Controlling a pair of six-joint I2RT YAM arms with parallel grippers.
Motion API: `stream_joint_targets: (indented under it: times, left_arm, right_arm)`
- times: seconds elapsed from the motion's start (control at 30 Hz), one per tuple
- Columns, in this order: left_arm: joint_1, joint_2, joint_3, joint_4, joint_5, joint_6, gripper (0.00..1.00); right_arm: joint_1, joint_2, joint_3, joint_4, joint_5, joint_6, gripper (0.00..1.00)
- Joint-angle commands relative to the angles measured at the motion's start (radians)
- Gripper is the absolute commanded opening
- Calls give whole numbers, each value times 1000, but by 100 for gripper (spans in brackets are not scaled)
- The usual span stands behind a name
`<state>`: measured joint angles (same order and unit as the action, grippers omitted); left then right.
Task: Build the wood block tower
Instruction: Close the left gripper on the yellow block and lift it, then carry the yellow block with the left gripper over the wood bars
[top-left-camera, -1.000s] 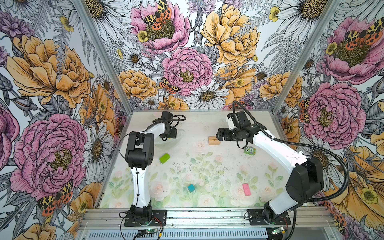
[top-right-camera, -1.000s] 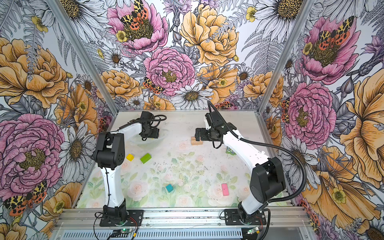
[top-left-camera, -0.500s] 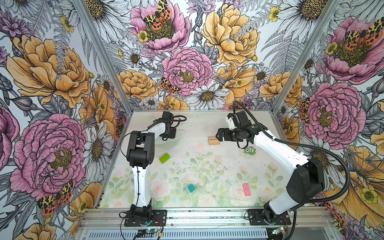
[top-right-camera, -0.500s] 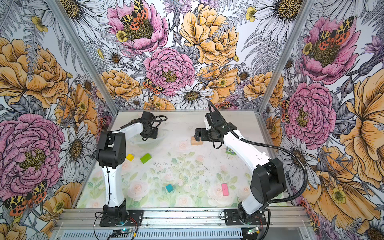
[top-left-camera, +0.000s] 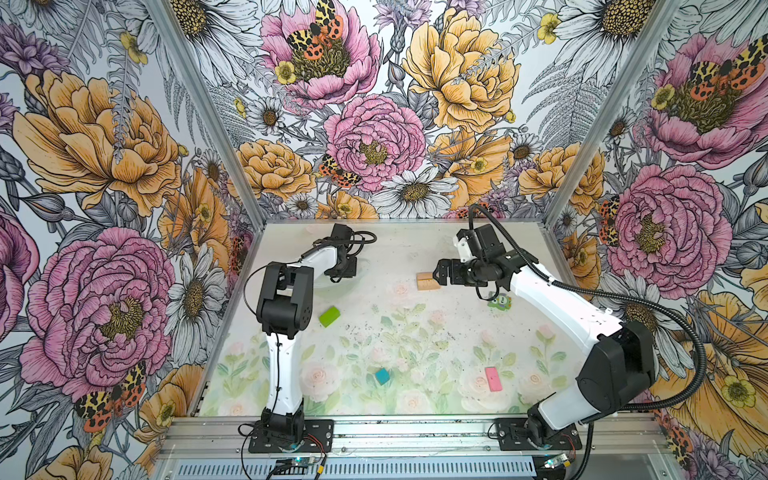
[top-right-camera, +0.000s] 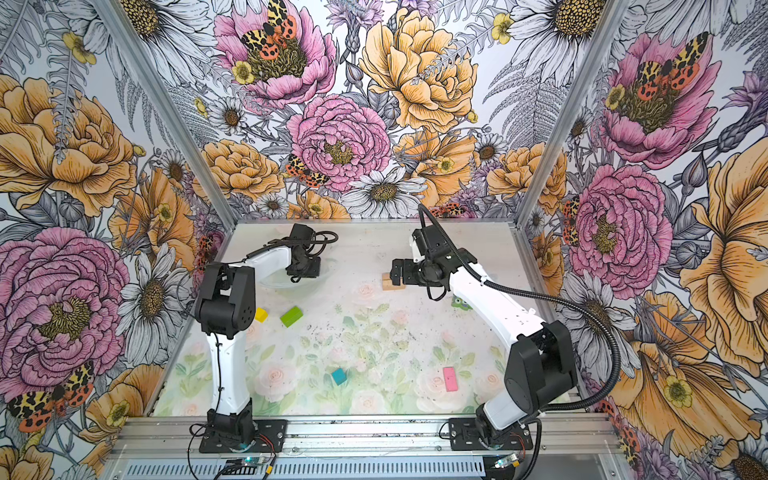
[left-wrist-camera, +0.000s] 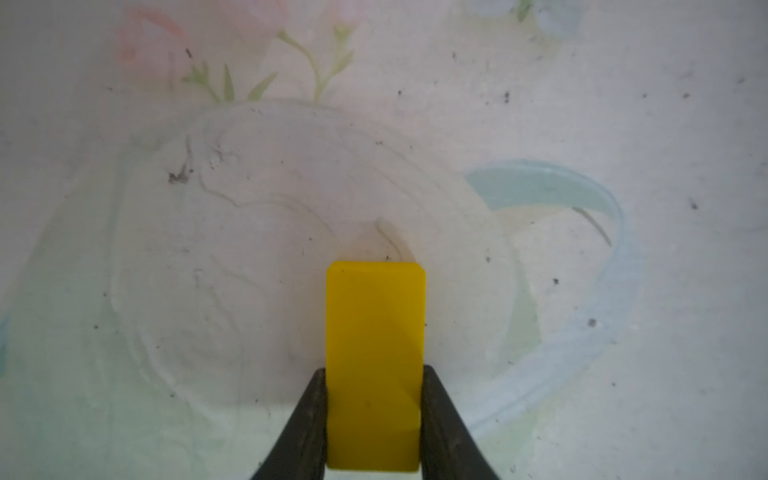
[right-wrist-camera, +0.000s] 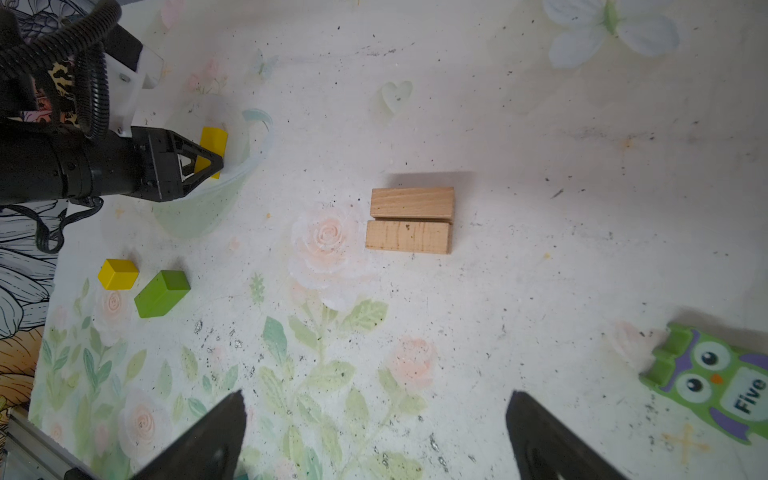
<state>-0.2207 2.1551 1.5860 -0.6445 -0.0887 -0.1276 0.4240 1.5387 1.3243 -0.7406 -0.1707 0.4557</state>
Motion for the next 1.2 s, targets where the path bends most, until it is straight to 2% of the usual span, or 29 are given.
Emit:
stream_joint_targets:
  times: [0.0, 0.17, 0.53, 0.87, 1.17]
  left_arm:
    - [-28, -70, -35, -26, -19, -106, 26]
    - [-70, -145, -60, -40, -18, -182, 26]
    - [-256, -250, -40, -70, -34, -312, 26]
    - [-417, -183, 43, -72, -68, -412, 25]
    - [-472, -90, 133, -72, -149, -506, 25]
  right_arm:
    - [-2, -55, -21, 15, 2, 17, 100]
    - [-2, -94, -50, 19, 6, 19, 100]
    - [-8, -219, -125, 14, 40, 35, 100]
    - [-10, -330, -196, -12, 59, 34, 100]
    - [-14, -395, -236, -26, 74, 25, 100]
